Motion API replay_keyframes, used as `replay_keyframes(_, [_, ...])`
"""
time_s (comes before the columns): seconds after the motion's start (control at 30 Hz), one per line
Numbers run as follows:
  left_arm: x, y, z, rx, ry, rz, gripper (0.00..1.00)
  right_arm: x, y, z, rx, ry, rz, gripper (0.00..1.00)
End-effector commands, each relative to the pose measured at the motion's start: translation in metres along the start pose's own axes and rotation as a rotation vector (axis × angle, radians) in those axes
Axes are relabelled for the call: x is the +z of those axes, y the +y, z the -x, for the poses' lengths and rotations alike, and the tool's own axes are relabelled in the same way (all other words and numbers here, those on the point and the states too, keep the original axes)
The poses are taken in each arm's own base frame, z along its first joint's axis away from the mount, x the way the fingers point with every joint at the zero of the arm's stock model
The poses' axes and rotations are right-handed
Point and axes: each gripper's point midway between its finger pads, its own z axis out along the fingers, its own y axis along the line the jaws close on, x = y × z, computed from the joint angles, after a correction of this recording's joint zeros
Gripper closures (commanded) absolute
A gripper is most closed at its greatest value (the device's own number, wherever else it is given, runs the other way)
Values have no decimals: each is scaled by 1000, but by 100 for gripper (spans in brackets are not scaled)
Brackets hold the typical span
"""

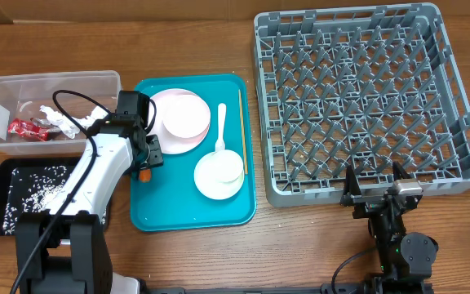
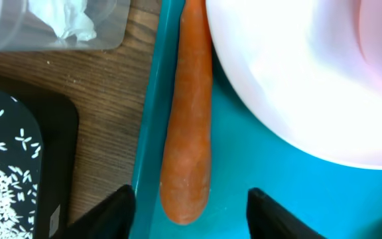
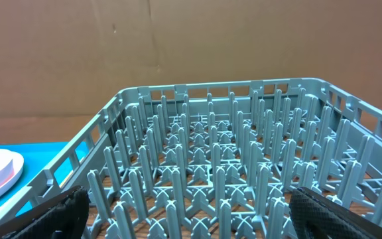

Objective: Sort waste into correct bins and load items into the dishwasher rack
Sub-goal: 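Move the left gripper down to the orange carrot beside the plate, then close the left gripper around the carrot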

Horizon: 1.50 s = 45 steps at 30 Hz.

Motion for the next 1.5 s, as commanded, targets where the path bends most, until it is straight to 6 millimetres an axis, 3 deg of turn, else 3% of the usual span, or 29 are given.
replay_keyframes(0.0, [-7,0,12,-40,-51,-10,40,0,0,-2,3,-5,0,0])
replay_keyframes(0.53, [36,-2,-2,-42,38,25,41,0,0,-2,3,-5,0,0])
replay_keyframes(1.47, [51,-1,-14,-45,47,24,43,0,0,-2,3,-5,0,0])
